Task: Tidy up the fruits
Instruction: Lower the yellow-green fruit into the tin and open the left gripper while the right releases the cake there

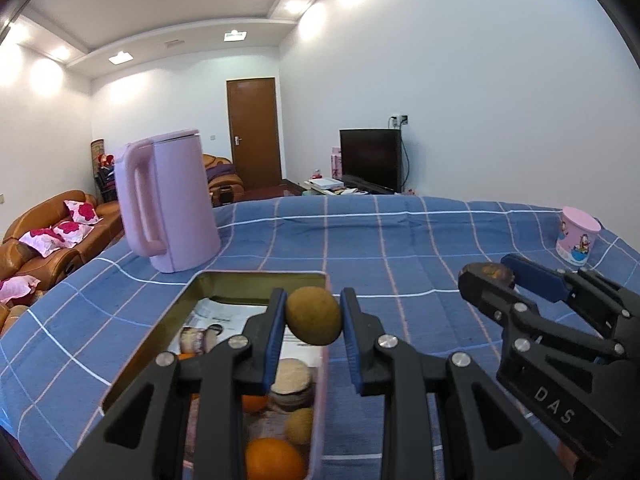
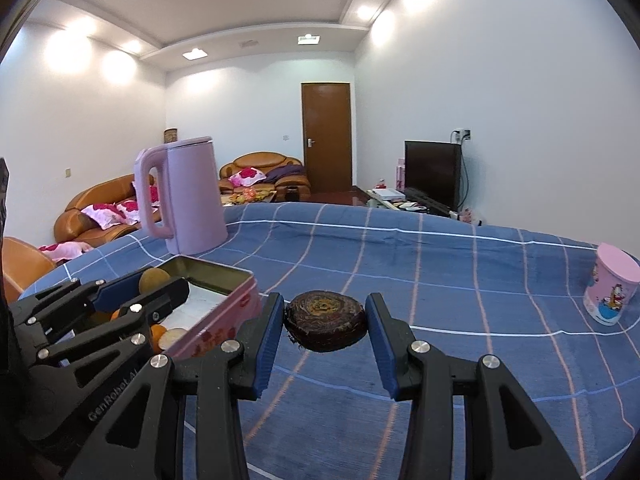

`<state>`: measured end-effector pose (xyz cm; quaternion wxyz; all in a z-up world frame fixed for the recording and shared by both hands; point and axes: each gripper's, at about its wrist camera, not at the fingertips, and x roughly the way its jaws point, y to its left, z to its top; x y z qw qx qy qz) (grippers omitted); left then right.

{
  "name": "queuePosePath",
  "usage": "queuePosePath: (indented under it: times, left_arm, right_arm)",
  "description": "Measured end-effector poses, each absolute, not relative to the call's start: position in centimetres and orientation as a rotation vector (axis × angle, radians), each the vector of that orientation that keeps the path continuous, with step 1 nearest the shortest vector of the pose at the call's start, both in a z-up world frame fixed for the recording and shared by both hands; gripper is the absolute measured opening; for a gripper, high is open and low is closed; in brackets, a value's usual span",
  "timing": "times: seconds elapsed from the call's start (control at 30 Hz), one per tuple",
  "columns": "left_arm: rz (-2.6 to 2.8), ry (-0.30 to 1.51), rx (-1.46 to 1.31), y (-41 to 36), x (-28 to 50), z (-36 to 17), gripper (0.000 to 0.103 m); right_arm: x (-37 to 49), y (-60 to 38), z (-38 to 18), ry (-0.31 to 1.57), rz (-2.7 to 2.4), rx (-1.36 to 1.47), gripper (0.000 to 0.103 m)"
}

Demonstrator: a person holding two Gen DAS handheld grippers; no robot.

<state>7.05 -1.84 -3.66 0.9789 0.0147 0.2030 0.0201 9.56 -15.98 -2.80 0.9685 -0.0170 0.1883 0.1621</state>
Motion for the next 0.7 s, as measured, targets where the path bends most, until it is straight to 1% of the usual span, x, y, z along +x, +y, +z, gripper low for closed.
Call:
queuePosePath:
  times: [0.7]
  left_arm:
    - [0.123, 0.435, -0.003, 2.9, 7.5, -3.5, 0.029]
  right_arm:
    - [10.3, -10.8, -2.6, 0.391, 0.42, -0.077, 0.044]
